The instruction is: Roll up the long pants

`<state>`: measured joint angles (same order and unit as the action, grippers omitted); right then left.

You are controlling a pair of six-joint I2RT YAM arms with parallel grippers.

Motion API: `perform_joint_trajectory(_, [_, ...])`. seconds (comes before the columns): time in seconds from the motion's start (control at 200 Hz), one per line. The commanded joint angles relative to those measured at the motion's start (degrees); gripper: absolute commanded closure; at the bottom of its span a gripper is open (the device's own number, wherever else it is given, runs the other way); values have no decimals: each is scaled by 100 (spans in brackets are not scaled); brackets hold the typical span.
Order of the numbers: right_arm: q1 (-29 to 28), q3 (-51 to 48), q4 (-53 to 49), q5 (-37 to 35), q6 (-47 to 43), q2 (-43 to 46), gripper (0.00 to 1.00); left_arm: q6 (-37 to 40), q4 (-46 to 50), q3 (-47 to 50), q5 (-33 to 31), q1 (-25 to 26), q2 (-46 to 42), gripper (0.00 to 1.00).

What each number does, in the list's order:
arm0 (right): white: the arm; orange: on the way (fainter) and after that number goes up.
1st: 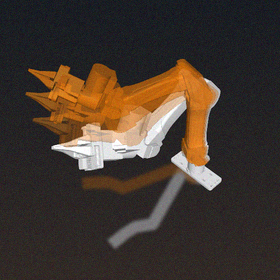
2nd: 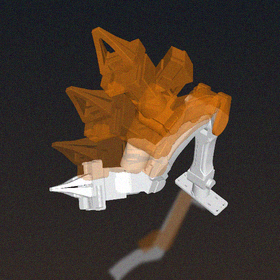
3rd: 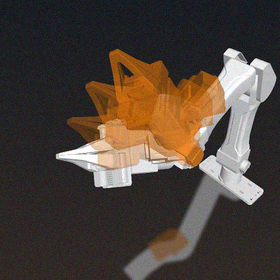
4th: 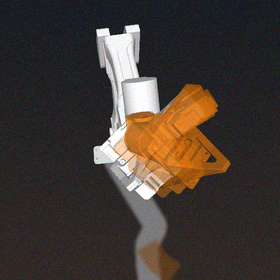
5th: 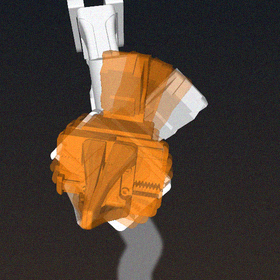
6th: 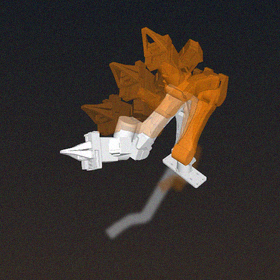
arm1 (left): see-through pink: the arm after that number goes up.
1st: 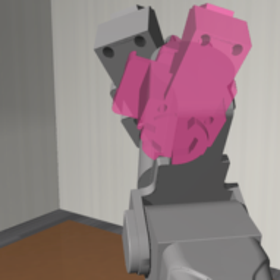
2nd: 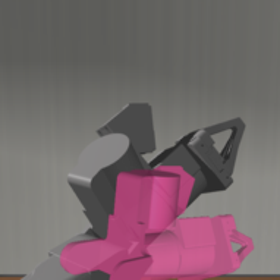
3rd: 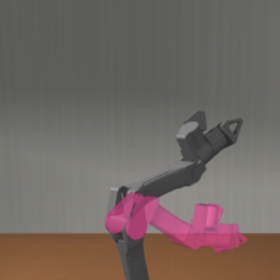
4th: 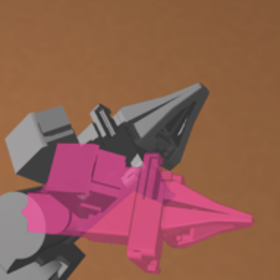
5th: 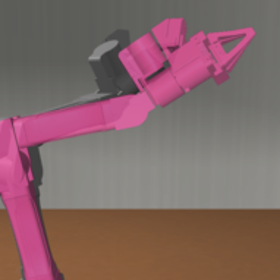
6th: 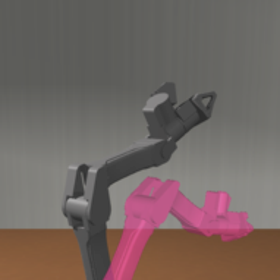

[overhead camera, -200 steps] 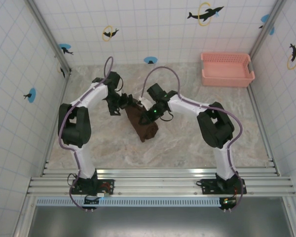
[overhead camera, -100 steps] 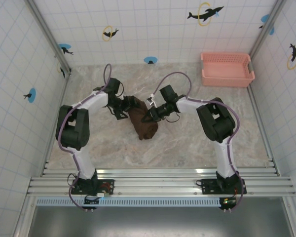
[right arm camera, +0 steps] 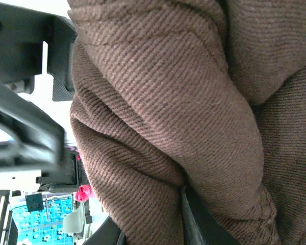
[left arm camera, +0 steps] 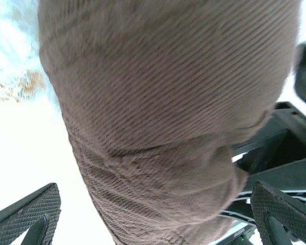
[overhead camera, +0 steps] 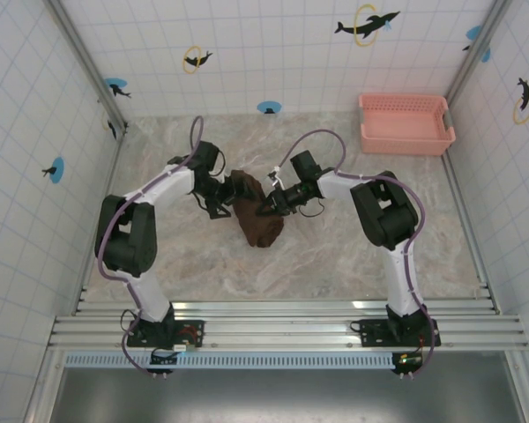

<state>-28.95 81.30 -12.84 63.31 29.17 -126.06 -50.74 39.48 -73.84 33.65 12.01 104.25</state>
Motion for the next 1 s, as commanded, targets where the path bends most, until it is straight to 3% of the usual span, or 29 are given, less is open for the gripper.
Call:
perform_joint_trajectory(0.0, [14, -329, -1035, -1652, 292, -745, 88, 176, 278, 168, -311, 106, 272, 3])
perform_joint_trajectory(0.37, [17, -457, -879, -1226, 289, -644, 88, -110, 321, -487, -716, 317, 1595, 4])
perform_joint_trajectory(0.415, [17, -472, -835, -1131, 305, -646, 87, -144, 370, -698, -860, 374, 1689, 19])
perform_joint_trajectory(0.51, [20, -457, -852, -986, 263, -612, 80, -351, 171, -690, -962, 425, 1772, 79])
perform_joint_trajectory(0.596, [73, -479, -991, -1047, 174, -592, 67, -497, 69, -640, -887, 433, 1852, 100])
perform_joint_trajectory(0.831, [698, -1060, -1090, -817, -213, 297, 33, -402, -325, -473, -488, 433, 1911, 100])
perform_joint_trajectory(0.991, [1196, -1408, -1281, -171, -642, 457, 24, -230, -660, -490, -62, 433, 1848, 100])
